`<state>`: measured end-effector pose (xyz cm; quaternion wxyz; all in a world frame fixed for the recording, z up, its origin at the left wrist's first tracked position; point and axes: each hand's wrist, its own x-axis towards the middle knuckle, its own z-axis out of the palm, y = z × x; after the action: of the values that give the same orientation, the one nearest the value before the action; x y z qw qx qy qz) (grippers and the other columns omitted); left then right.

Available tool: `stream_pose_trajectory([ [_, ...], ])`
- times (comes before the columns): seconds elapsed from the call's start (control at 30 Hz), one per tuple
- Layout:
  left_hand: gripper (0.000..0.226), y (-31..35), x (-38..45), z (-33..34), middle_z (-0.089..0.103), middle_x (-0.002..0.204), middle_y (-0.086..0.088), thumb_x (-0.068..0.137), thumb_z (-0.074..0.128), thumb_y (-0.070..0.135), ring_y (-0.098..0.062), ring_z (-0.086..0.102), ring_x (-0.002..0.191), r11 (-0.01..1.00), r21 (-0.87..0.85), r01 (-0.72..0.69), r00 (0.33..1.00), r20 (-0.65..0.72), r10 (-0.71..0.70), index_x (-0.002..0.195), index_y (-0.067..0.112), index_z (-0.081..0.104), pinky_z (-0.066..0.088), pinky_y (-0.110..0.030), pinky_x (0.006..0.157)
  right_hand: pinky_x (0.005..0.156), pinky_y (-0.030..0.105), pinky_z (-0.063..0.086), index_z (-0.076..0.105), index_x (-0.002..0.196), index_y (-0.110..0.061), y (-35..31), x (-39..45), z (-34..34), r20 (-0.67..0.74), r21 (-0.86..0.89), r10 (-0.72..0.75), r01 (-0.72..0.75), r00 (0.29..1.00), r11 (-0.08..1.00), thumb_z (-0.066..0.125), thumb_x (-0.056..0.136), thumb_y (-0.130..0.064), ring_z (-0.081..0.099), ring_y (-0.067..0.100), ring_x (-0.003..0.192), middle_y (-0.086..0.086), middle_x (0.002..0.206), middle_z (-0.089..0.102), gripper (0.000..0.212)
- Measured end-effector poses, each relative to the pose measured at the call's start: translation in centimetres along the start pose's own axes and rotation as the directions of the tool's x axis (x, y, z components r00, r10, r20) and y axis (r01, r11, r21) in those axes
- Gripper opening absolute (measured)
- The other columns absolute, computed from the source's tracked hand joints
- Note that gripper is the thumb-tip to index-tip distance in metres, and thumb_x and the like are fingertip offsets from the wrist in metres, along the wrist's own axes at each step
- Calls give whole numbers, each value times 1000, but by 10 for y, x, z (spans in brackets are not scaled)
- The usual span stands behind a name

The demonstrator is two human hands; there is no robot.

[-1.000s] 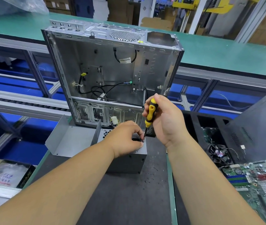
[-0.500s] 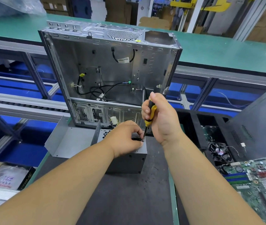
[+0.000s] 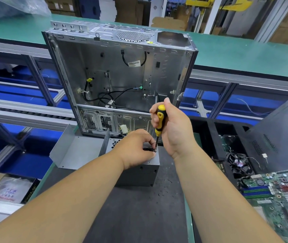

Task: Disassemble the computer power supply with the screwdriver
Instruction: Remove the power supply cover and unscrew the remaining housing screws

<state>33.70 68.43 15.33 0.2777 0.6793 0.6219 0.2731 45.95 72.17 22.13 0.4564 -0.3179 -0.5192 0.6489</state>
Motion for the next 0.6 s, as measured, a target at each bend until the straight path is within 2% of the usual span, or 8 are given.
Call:
stream_pose_trajectory([
  [0.1,20,1,0,0,56,100,10,75,72,20,-12,53,104,1000,17,-6,1000,-8,6,73,36,60,45,-38,97,54,23,29,61,75,-9,0,3,2,22,59,19,-20,1000,998,33,107,-40,33,11,53,0,56,41,52],
  [0.17,22,1,-1,0,55,99,9,75,73,20,-12,53,101,1000,14,-8,1000,-13,8,72,36,59,45,-38,97,53,24,27,54,80,-11,-1,3,3,68,88,28,-34,997,996,36,105,-43,30,12,53,-1,56,39,45],
  [0.23,22,1,-1,0,54,98,10,74,73,20,-11,53,100,1000,8,-10,1000,-16,10,72,37,59,45,-37,96,55,25,29,45,81,-15,-2,3,2,103,53,24,-30,994,998,42,103,-39,32,13,55,-2,59,41,32],
  [0.3,23,1,-2,0,53,98,11,74,73,21,-10,53,100,1000,6,-9,1000,-19,9,71,38,59,46,-37,96,59,26,33,40,79,-17,-1,1,0,111,11,16,-17,994,1000,44,104,-30,36,14,58,-1,63,45,29],
  [0.4,25,1,-2,1,55,100,11,74,73,20,-10,53,103,1000,4,-13,1000,-27,13,71,39,58,45,-37,98,62,25,41,45,78,-17,-4,-1,-5,75,2,4,-4,997,1000,50,99,-31,47,15,61,0,68,55,26],
  [0.5,23,0,-2,1,56,103,12,74,72,19,-10,53,107,1000,-2,-12,1000,-24,12,73,38,60,44,-37,100,68,30,47,55,76,-15,-8,-1,-11,3,-23,-7,7,1000,1000,55,90,-33,56,17,67,1,74,61,22],
  [0.6,21,0,-2,1,55,104,14,74,72,20,-10,52,109,1000,-2,-2,1000,-14,2,75,38,62,44,-38,101,68,31,49,60,77,-11,-10,1,-14,-65,37,18,-16,998,999,52,99,-27,58,16,63,1,68,62,28],
])
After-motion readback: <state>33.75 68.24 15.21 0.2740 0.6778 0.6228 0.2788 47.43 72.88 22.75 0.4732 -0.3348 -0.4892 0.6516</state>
